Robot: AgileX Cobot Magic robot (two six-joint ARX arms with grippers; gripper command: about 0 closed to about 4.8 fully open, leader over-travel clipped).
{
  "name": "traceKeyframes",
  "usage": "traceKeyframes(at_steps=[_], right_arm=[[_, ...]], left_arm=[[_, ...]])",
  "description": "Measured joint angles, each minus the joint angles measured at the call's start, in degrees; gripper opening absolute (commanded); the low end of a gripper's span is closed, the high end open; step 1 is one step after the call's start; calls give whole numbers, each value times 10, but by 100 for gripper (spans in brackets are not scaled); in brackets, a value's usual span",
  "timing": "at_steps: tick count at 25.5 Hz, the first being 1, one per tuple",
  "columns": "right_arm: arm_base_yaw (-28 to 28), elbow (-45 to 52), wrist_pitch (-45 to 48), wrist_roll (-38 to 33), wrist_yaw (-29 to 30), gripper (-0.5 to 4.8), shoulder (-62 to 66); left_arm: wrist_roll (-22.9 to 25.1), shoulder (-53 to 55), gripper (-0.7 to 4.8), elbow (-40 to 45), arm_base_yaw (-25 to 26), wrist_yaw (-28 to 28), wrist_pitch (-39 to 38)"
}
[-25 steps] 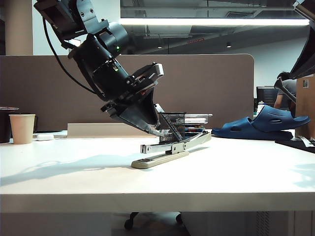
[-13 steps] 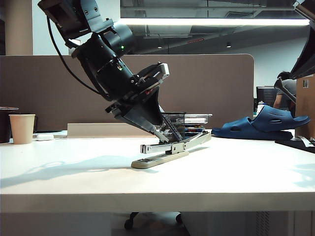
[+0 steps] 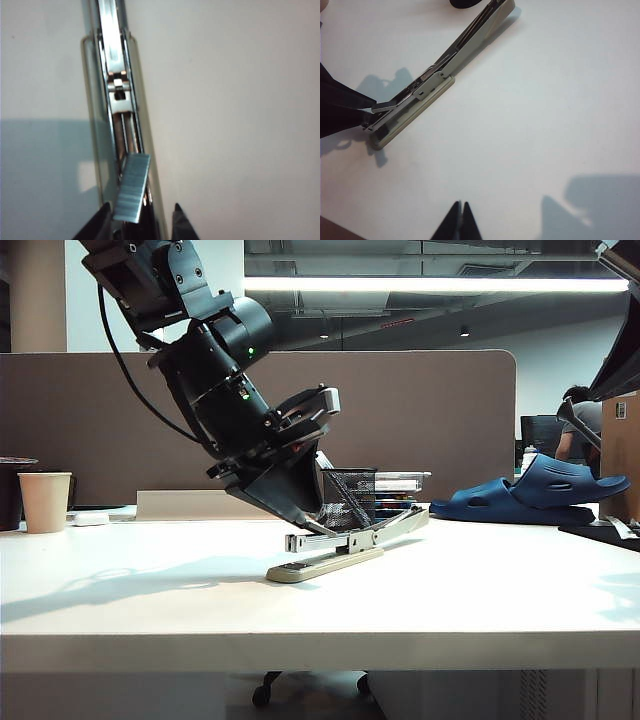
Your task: Pick up a set of staples and put them into the open stapler.
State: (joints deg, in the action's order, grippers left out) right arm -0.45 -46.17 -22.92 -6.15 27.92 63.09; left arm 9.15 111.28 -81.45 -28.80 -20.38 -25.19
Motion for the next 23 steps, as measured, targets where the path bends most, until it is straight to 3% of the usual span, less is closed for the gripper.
traceKeyframes(at_steps=[3, 8, 17, 23], right_arm=[[0, 0, 0, 0, 0, -5, 0], [0, 0, 0, 0, 0, -5, 0], [0, 0, 0, 0, 0, -5, 0], [-1, 0, 7, 2, 0, -5, 0]], left_arm=[[-2, 0, 74, 0, 1, 0, -12], [0, 0, 158, 0, 1, 0, -12], [0, 0, 158, -5, 1, 0, -14], [3, 0, 155, -79, 3, 26, -18]])
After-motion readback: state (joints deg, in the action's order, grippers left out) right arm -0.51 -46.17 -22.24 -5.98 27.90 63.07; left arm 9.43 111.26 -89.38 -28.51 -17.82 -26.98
